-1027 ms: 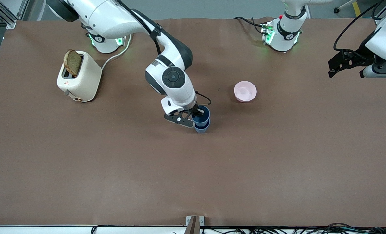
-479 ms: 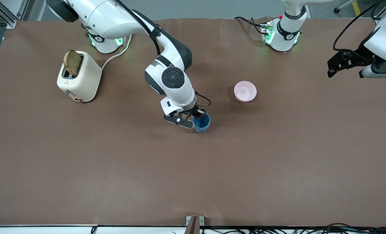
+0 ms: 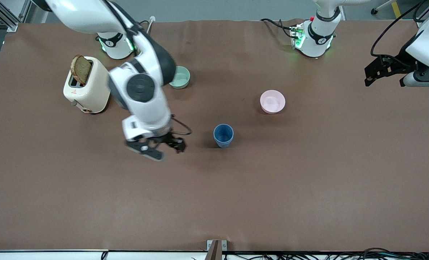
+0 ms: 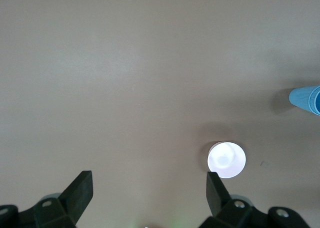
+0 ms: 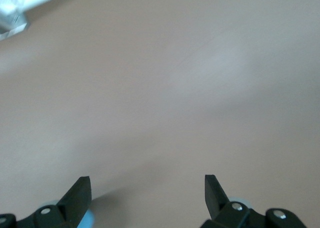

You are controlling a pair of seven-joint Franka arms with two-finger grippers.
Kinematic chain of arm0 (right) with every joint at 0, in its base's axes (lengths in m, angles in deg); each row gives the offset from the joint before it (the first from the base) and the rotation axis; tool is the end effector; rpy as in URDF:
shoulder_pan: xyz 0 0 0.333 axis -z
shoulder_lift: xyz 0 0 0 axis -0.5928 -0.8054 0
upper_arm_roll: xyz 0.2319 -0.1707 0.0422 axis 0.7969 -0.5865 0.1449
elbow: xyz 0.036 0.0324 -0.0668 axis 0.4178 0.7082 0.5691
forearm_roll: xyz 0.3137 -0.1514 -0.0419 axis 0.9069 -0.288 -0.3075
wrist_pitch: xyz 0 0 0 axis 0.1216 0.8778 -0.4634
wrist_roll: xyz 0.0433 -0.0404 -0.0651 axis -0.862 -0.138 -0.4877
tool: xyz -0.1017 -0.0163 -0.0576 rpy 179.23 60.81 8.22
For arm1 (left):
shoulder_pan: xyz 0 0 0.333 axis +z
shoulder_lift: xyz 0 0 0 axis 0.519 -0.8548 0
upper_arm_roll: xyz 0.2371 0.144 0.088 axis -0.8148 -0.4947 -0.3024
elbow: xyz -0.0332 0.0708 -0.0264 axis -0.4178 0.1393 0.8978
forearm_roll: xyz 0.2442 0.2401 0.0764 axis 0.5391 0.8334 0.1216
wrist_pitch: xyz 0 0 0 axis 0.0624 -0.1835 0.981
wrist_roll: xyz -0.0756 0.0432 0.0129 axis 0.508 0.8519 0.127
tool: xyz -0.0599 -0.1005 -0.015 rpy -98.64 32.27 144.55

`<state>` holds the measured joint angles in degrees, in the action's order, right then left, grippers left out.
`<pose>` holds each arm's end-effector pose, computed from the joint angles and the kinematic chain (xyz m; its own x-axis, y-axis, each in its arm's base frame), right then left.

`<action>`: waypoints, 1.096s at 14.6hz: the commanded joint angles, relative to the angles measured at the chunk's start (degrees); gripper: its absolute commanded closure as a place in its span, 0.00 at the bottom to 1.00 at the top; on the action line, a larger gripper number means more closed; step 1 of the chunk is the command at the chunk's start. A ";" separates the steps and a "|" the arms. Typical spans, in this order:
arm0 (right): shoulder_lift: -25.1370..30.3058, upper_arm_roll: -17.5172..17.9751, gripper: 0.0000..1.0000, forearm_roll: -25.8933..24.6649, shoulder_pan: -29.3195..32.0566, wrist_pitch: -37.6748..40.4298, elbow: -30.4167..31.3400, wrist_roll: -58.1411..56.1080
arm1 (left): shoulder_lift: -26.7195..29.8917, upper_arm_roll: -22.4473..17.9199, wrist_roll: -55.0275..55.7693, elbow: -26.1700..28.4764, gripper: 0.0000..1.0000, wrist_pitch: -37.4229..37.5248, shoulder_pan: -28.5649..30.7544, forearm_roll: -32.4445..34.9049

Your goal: Stack blue cups with both arms

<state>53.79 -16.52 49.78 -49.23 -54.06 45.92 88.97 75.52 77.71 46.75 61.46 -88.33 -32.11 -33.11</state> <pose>0.5856 0.2851 0.4352 0.9084 -0.3966 0.1321 -0.4025 -0.9152 0.0199 0.4847 -0.0696 0.6188 0.9990 -0.0422 0.0115 -0.0420 -0.9989 -0.0213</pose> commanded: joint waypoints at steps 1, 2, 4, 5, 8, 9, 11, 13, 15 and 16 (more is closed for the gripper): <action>8.00 0.92 0.00 -0.35 8.02 5.61 2.66 -9.32 | 0.74 0.40 -0.95 0.33 0.00 -0.25 0.85 -0.96; 9.94 0.74 0.00 -0.26 10.48 7.89 2.66 -13.71 | 0.74 0.40 -0.95 0.33 0.00 -0.25 0.85 -0.96; 12.84 -0.74 0.00 0.61 13.48 10.37 2.66 -20.66 | 0.83 0.40 -0.95 0.42 0.00 -0.25 0.85 -0.97; 14.68 -3.10 0.00 2.36 13.49 11.68 2.66 -23.83 | 0.83 0.40 -0.95 0.42 0.00 -0.16 0.85 -0.96; 19.61 -13.29 0.00 10.09 12.53 16.77 2.66 -37.78 | 0.74 0.40 -0.95 0.33 0.00 -0.16 0.85 -0.96; 20.84 -15.58 0.00 11.07 12.53 19.23 2.75 -41.57 | 0.83 0.40 -1.03 0.42 0.00 -0.25 0.85 -0.96; 22.52 -19.10 0.00 12.04 12.62 23.45 2.75 -47.38 | 0.83 0.40 -0.95 0.42 0.00 -0.16 0.85 -0.96; 25.32 -22.71 0.00 13.18 12.62 25.23 3.97 -54.15 | 1.18 0.40 -0.86 1.03 0.00 -0.16 0.85 -0.96; 27.01 -24.22 0.00 15.12 12.70 24.53 6.52 -55.67 | 1.45 0.40 -0.77 1.38 0.00 -0.16 0.85 -0.96; 26.83 -24.31 0.00 15.12 12.62 24.27 6.70 -56.81 | 1.53 0.40 -0.68 1.56 0.00 -0.16 0.85 -0.96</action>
<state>78.29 -40.15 63.51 -35.97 -28.52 48.61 34.07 75.52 77.71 46.75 61.56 -88.33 -32.04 -33.13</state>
